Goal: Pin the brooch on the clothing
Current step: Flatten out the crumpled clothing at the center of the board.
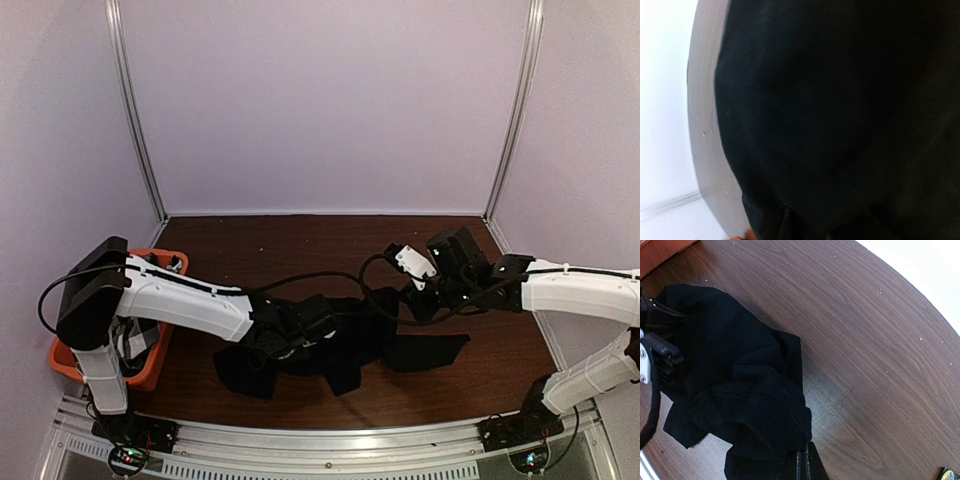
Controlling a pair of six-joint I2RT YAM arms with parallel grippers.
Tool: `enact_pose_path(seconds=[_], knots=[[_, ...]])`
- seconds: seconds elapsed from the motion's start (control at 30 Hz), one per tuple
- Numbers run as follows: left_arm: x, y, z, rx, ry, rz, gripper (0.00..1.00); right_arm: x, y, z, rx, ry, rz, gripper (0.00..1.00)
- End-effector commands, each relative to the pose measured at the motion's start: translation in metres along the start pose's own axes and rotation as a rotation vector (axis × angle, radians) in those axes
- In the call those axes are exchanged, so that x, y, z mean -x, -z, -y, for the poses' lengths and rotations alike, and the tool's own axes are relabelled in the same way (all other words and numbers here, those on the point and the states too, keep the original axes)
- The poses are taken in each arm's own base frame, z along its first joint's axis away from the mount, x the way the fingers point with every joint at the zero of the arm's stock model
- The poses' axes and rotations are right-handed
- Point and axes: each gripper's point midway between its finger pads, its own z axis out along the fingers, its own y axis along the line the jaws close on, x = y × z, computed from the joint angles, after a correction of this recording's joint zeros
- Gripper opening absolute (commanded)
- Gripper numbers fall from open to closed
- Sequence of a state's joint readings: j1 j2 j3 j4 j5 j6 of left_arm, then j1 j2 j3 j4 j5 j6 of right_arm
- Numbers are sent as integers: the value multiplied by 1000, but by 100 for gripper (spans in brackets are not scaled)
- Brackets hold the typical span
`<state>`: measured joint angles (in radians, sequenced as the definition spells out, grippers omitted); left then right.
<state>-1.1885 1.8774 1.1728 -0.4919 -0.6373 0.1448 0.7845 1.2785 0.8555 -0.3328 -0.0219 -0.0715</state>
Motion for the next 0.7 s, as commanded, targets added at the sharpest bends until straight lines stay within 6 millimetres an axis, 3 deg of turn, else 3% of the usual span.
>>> enact_pose_path(seconds=[0.0, 0.03, 0.13, 0.4, 0.53, 0.67], knots=[[9, -6, -7, -2, 38, 12, 4, 3, -1, 1, 3, -8, -1, 0], [12, -5, -9, 0, 46, 16, 0, 3, -1, 1, 4, -6, 0, 0], [19, 1, -22, 8, 107, 46, 0, 1, -2, 1, 3, -2, -7, 0], [31, 44, -67, -72, 366, 222, 0, -5, -6, -1, 28, -11, -8, 8], [32, 53, -68, -159, 487, 260, 0, -5, -12, -9, 88, -48, 17, 13], [24, 44, -61, -222, 594, 238, 0, -6, -23, -21, 166, -78, 28, 29]])
